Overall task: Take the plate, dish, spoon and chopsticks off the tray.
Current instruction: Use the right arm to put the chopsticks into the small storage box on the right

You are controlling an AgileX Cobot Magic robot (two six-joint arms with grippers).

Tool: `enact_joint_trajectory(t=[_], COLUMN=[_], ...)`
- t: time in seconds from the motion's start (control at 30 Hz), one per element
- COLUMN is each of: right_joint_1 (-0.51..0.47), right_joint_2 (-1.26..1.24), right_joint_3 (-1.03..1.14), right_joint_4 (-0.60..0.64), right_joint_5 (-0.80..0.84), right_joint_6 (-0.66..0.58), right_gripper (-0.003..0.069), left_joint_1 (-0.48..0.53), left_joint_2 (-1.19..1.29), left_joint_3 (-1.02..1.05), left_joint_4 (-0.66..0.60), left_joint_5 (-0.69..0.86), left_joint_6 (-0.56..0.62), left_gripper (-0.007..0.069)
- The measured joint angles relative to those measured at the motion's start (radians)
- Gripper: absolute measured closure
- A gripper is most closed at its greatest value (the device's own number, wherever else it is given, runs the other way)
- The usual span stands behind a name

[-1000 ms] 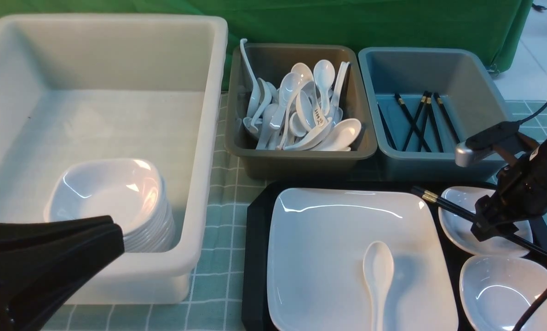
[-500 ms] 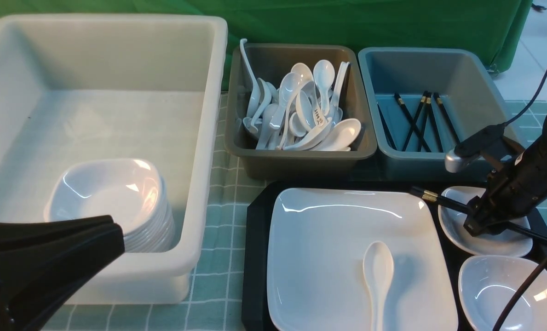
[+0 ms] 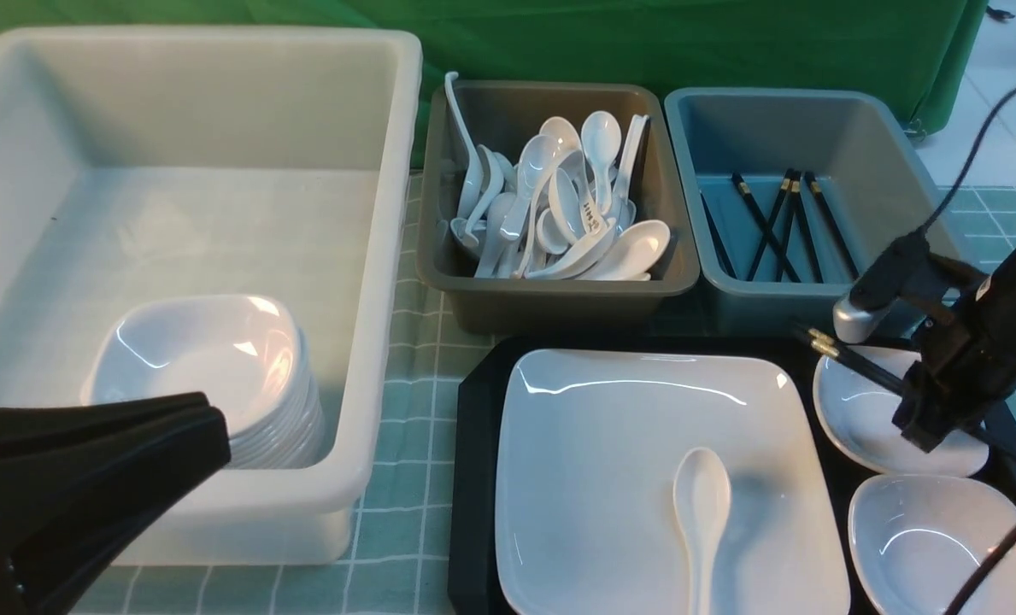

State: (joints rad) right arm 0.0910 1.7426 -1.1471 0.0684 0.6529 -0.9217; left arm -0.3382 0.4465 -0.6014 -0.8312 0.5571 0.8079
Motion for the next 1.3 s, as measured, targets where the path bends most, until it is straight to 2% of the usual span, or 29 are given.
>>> enact_joint_trajectory(t=[0.13, 0.23, 0.33, 0.37, 0.4, 0.43, 0.5, 0.57, 0.6, 0.83, 0.9, 1.07, 1.17, 1.3], right_joint_1=[0.054, 0.095, 0.114, 0.113, 0.112, 0.102, 0.079, 0.065, 0.047, 0.027, 0.025, 0.023, 0.023, 0.023], right_joint_2=[-0.108, -0.173, -0.205, -0.196, -0.193, -0.162, -0.08, -0.023, 0.083, 0.362, 0.411, 0.454, 0.435, 0.365], right_joint_3=[0.001, 0.001, -0.024, -0.056, -0.063, -0.12, -0.242, -0.316, -0.442, -0.713, -0.742, -0.753, -0.755, -0.755], right_joint_4=[0.023, 0.084, 0.204, 0.231, 0.236, 0.258, 0.275, 0.279, 0.28, 0.281, 0.281, 0.198, 0.133, 0.055], right_joint_5=[0.057, 0.002, -0.18, -0.234, -0.252, -0.302, -0.342, -0.35, -0.352, -0.349, -0.337, -0.232, -0.171, -0.049], right_joint_6=[-0.118, -0.095, 0.037, 0.114, 0.132, 0.262, 0.446, 0.506, 0.579, 0.732, 0.753, 0.77, 0.777, 0.778], right_gripper=[0.0544, 0.0544, 0.0544, 0.0544, 0.0544, 0.0544, 0.0544, 0.0544, 0.0544, 0.0538, 0.0511, 0.0249, 0.0209, 0.0256], left_joint_1=[0.0, 0.0, 0.0, 0.0, 0.0, 0.0, 0.0, 0.0, 0.0, 0.0, 0.0, 0.0, 0.0, 0.0], left_joint_2=[0.0, 0.0, 0.0, 0.0, 0.0, 0.0, 0.0, 0.0, 0.0, 0.0, 0.0, 0.0, 0.0, 0.0], left_joint_3=[0.0, 0.0, 0.0, 0.0, 0.0, 0.0, 0.0, 0.0, 0.0, 0.0, 0.0, 0.0, 0.0, 0.0], left_joint_4=[0.0, -0.002, -0.013, -0.017, -0.018, -0.021, -0.024, -0.024, -0.024, -0.016, -0.007, -0.001, 0.004, 0.023], left_joint_5=[-0.043, -0.093, -0.164, -0.187, -0.191, -0.22, -0.237, -0.239, -0.238, -0.214, -0.201, -0.193, -0.193, -0.193], left_joint_6=[0.009, 0.014, 0.017, 0.02, 0.022, 0.024, 0.03, 0.036, 0.043, 0.06, 0.06, 0.061, 0.061, 0.061], left_gripper=[0.0607, 0.0607, 0.0607, 0.0607, 0.0607, 0.0607, 0.0607, 0.0607, 0.0607, 0.0607, 0.0607, 0.0607, 0.0607, 0.0607])
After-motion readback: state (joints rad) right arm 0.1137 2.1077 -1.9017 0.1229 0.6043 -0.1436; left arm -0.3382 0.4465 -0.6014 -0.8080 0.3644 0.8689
